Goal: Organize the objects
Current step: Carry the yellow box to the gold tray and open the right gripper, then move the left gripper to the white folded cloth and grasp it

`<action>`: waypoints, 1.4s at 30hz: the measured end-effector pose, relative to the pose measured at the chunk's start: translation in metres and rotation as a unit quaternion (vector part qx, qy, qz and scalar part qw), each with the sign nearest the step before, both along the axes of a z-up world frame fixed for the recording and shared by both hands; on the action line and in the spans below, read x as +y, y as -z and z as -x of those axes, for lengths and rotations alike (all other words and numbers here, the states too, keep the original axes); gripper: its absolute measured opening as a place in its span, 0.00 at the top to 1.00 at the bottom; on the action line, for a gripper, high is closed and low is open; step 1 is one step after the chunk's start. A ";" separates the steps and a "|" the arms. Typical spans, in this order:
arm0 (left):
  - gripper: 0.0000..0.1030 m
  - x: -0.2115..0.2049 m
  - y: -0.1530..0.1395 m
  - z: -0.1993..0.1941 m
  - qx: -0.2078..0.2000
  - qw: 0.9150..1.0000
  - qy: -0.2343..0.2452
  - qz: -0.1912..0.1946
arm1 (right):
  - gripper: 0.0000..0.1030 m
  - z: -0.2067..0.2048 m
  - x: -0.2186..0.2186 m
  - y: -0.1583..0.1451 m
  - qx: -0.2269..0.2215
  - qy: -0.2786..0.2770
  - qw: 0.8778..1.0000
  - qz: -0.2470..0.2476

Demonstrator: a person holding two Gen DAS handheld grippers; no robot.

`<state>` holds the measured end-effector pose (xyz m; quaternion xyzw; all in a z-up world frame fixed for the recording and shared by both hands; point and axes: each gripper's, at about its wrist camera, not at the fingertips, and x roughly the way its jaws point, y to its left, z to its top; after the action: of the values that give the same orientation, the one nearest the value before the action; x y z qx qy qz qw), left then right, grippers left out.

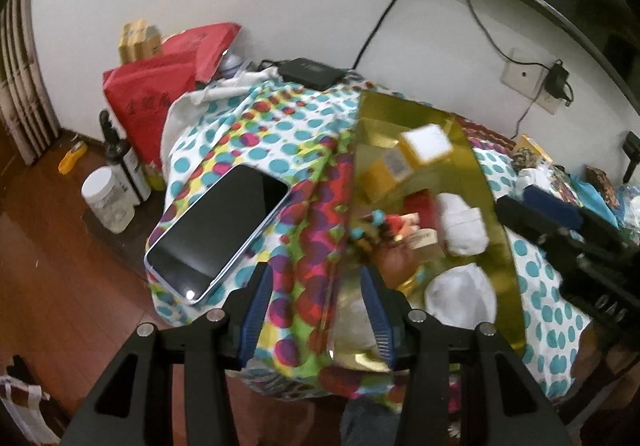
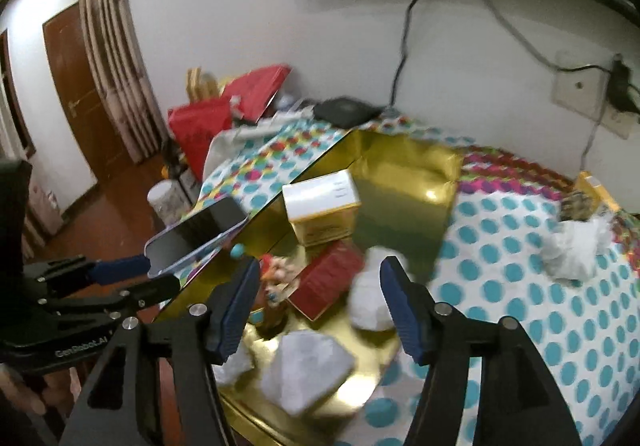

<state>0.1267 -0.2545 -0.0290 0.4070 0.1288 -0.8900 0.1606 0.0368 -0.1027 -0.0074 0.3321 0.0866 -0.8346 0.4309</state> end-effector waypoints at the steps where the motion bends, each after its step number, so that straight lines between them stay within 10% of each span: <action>1: 0.55 0.005 -0.002 0.004 0.002 1.000 0.006 0.001 | 0.37 0.003 0.007 -0.004 0.004 0.007 1.000 0.005; 17: 0.55 0.130 -0.016 0.097 0.000 0.989 0.145 0.012 | 0.27 0.108 0.166 -0.007 0.033 0.205 0.978 0.003; 42: 0.55 0.217 0.032 0.227 -0.044 0.979 0.195 0.039 | 0.33 0.236 0.166 0.058 -0.029 0.184 0.980 -0.065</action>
<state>-0.1002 -0.0371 -0.0608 0.4561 0.0051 -0.8899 0.0051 -0.1988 0.0633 -0.0650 0.3935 0.0650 -0.8824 0.2497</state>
